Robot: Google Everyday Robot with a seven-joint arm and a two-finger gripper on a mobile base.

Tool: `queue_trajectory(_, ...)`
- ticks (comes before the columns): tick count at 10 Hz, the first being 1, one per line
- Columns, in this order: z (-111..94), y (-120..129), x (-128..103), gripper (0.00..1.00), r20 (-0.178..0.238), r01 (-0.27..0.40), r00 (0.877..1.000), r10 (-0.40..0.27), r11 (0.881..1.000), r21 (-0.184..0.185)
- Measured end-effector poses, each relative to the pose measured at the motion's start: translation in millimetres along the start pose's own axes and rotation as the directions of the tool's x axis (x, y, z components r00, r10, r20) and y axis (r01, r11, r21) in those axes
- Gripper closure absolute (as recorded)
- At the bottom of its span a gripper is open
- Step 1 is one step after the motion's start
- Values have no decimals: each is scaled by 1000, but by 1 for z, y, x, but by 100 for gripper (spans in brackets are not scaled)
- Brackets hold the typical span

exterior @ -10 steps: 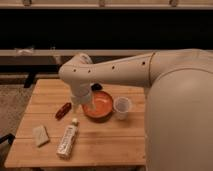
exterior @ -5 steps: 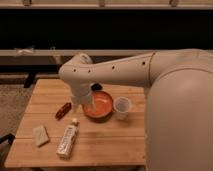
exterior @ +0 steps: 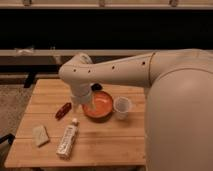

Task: Place the ceramic cup in the ceramic bowl

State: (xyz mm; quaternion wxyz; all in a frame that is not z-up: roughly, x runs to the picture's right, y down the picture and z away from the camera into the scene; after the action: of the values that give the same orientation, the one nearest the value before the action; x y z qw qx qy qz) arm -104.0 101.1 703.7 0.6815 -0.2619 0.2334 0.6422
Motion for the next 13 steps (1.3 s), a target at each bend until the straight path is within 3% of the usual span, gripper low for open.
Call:
queue_trajectory(3, -2, -20, -16, 35, 16, -32, 999, 32, 999, -2)
queue_trajectory(8, 6, -102, -84, 35, 44, -138, 990, 138, 990, -6)
queue_trajectory(10, 12, -130, -89, 35, 47, -198, 979, 198, 980, -16)
queue_trajectory(13, 29, -148, -87, 35, 38, -264, 963, 265, 964, -29)
